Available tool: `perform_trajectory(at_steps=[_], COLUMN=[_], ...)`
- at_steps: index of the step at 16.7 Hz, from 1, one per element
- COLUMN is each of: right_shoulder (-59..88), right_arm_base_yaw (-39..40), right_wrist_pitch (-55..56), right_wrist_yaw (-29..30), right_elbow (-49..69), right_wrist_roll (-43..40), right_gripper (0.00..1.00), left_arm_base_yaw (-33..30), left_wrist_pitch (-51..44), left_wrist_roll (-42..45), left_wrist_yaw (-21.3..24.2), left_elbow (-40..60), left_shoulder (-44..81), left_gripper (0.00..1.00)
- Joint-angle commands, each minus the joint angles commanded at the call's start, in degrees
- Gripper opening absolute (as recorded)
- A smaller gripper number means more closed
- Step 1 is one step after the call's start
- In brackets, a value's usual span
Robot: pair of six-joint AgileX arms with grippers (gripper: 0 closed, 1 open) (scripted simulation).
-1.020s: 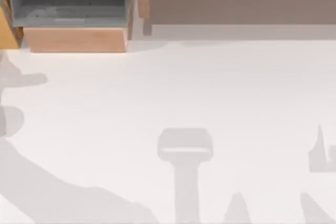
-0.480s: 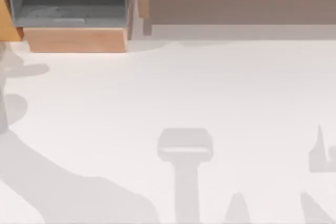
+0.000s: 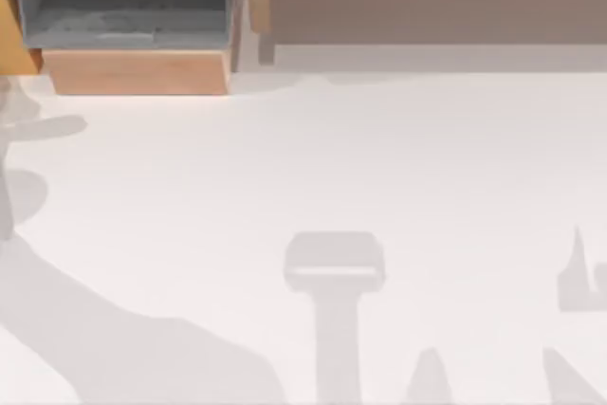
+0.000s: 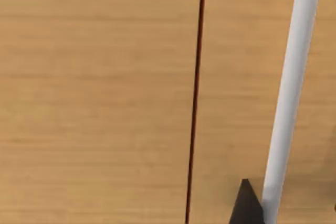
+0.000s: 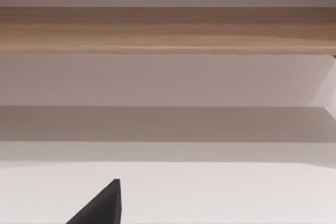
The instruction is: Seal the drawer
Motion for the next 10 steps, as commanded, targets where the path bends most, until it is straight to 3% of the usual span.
perform_trajectory(at_steps=[4,10], right_shoulder=[0.0,0.0], right_arm_base_yaw=[0.0,0.0], right_wrist_pitch=[0.0,0.0], right_wrist_yaw=[0.0,0.0], right_elbow=[0.0,0.0], right_wrist_roll=[0.0,0.0], right_gripper=[1.0,1.0], left_arm_base_yaw=[0.0,0.0], left_wrist_pitch=[0.0,0.0], left_wrist_roll=[0.0,0.0], left_wrist_yaw=[0.0,0.0], left_elbow=[0.0,0.0], left_shoulder=[0.0,0.0], left_gripper=[0.98,1.0])
